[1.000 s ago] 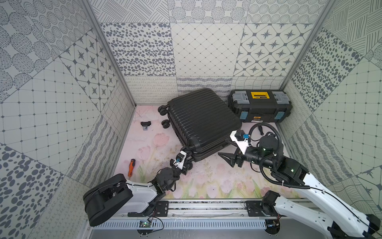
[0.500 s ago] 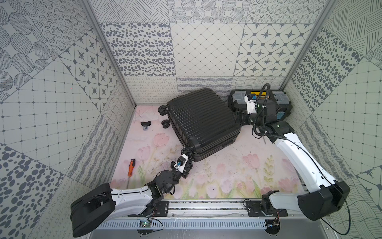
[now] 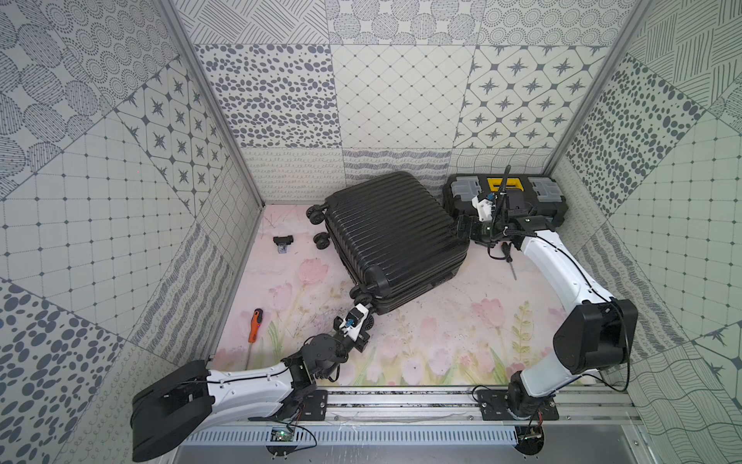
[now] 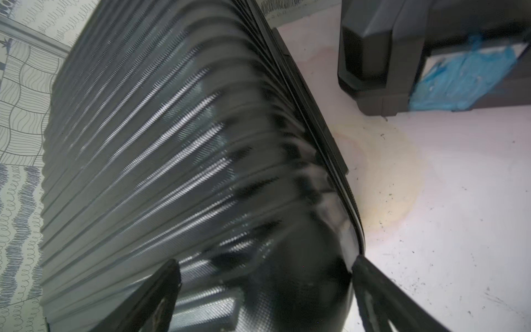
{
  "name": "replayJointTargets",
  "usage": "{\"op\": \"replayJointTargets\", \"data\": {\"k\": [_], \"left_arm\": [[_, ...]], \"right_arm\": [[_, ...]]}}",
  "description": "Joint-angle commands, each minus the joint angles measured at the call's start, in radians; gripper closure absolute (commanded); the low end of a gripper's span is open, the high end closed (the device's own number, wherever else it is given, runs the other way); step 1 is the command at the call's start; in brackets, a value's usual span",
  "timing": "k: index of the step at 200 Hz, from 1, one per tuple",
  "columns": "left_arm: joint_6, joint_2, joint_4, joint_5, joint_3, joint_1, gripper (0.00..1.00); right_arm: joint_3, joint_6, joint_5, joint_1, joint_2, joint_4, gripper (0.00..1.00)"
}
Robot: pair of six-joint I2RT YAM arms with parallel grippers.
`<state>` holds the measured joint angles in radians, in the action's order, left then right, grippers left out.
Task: Open the suitcase zippers
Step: Adjust the suitcase at the center of the board.
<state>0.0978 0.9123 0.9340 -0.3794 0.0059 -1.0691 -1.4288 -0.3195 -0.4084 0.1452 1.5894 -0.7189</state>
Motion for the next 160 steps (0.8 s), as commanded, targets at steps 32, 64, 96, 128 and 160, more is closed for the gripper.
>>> {"op": "replayJointTargets", "data": {"k": [32,64,96,128,160], "left_arm": [[-0.004,-0.047,-0.103,-0.032,-0.052,-0.100,1.00],[-0.004,-0.016,-0.112,-0.091,-0.051,-0.185,1.00],[0.019,0.038,-0.114,-0.127,0.002,-0.228,1.00],[-0.108,-0.082,-0.499,-0.299,0.108,-0.277,0.91],[-0.185,-0.395,-0.579,-0.457,-0.032,-0.278,0.69]], "right_arm": [[0.148,-0.027,-0.059,0.035,-0.052,0.046,0.08],[0.207,-0.055,-0.063,0.039,-0.085,0.078,0.08],[0.254,-0.069,0.028,0.069,-0.151,0.086,0.10],[0.286,-0.068,0.189,0.068,-0.278,0.073,0.09],[0.300,-0.064,0.226,0.069,-0.361,0.071,0.08]]}}
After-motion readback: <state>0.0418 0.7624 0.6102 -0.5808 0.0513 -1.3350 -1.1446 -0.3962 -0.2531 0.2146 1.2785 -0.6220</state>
